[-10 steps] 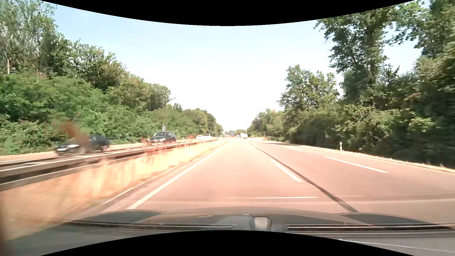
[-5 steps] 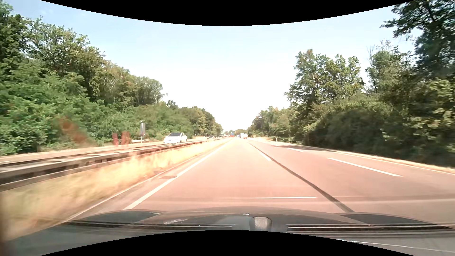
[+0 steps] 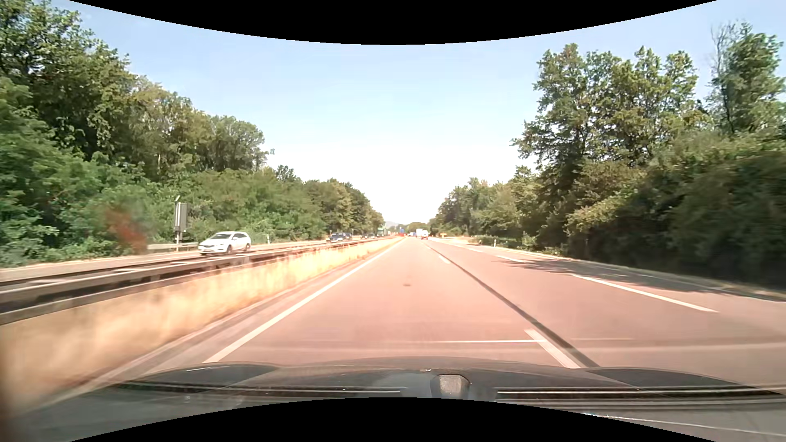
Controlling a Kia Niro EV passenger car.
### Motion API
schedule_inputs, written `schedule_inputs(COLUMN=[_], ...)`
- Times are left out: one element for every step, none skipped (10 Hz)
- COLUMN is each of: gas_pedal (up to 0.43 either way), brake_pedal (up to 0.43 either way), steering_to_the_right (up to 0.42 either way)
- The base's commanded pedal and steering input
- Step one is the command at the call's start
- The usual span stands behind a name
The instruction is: Follow the waypoints while adhering to traffic rules and regulations
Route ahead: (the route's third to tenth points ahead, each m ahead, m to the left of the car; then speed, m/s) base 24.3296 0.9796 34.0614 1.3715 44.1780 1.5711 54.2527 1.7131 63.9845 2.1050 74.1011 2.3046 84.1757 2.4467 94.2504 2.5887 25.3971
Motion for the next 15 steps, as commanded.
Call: schedule_inputs(gas_pedal=[0.189,0.189,0.189,0.189,0.189,0.189,0.189,0.189,0.189,0.189,0.189,0.189,0.189,0.189,0.189], brake_pedal=[0.0,0.0,0.0,0.0,0.0,0.0,0.0,0.0,0.0,0.0,0.0,0.0,0.0,0.0,0.0], steering_to_the_right=[-0.001,-0.001,-0.002,-0.002,-0.002,-0.002,-0.002,-0.002,-0.002,-0.002,-0.002,-0.002,-0.001,-0.001,-0.001])
